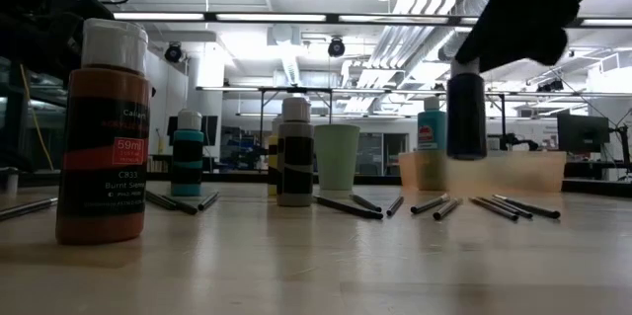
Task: Pick & Place Paint Supplies
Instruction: Put the small dark blue paint bottle into the orange bin
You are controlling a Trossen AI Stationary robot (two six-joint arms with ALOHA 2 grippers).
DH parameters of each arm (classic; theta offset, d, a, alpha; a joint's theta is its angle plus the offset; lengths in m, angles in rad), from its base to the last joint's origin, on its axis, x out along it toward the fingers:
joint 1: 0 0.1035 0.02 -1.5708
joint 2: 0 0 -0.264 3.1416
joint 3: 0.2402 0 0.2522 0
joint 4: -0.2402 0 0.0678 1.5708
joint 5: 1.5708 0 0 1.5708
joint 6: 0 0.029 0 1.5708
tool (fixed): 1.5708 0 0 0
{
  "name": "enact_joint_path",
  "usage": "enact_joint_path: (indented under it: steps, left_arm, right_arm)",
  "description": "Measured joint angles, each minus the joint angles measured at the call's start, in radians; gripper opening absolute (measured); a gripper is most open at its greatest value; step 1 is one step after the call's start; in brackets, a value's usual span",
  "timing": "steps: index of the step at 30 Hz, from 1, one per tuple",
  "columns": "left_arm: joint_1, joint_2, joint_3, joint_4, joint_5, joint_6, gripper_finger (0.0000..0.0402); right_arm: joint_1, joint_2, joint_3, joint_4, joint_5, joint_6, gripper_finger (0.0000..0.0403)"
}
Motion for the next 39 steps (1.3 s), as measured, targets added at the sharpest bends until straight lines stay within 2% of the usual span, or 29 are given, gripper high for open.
enact_joint_path:
  steps: [5,10,25,39]
  left_arm:
    - [0.000,0.000,0.000,0.000,0.000,0.000,0.0022]
    - [0.000,0.000,0.000,0.000,0.000,0.000,0.0022]
    - [0.000,0.000,0.000,0.000,0.000,0.000,0.0022]
    - [0.000,0.000,0.000,0.000,0.000,0.000,0.0022]
  right_arm:
    - [-0.015,-0.063,0.000,-0.286,0.165,0.290,0.0109]
    - [-0.083,-0.087,0.000,-0.476,0.210,0.475,0.0109]
    - [-0.443,-0.202,0.000,-0.589,0.279,0.465,0.0110]
    - [-0.741,-0.170,0.000,-0.622,0.311,0.441,0.0110]
